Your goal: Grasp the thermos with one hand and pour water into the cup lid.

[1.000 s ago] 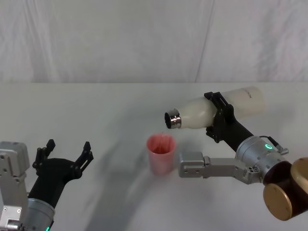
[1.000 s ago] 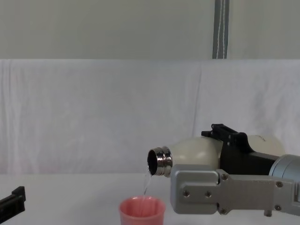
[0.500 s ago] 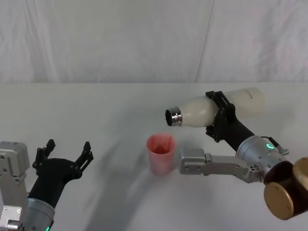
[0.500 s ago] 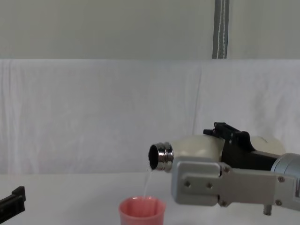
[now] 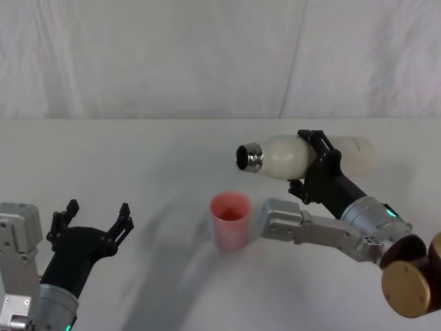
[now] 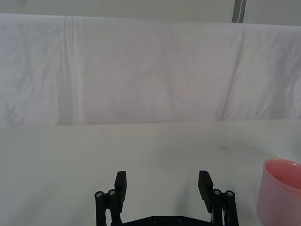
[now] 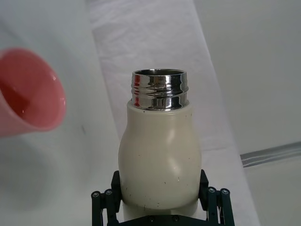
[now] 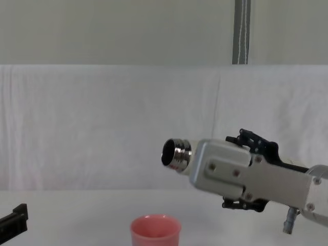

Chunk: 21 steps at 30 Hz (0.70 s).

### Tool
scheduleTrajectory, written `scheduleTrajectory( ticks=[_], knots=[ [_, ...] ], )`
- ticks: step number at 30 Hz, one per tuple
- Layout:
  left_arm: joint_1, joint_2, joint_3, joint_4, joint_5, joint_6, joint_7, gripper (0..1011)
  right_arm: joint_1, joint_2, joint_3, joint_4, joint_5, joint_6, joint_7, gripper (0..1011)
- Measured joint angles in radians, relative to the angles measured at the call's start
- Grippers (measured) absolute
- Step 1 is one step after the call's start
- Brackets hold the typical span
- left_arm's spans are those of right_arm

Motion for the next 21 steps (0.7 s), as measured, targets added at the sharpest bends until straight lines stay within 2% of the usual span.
scheduleTrajectory(
  ticks=[3,11,12,21],
  knots=[
    [0.000,0.000,0.000,0.000,0.000,0.000,0.000,1001,-0.010,-0.007,0.015,-0.005,0.027,-0.007,-0.001,950],
    [0.000,0.000,0.000,0.000,0.000,0.000,0.000,1001,-0.051,-0.033,0.089,-0.011,0.139,-0.039,-0.023,950],
    [0.000,0.000,0.000,0.000,0.000,0.000,0.000,1001,-0.051,-0.033,0.089,-0.011,0.139,-0.039,-0.023,950],
    [0.000,0.000,0.000,0.000,0.000,0.000,0.000,1001,-0.081,-0.059,0.162,-0.017,0.295,-0.100,-0.003,950]
  ],
)
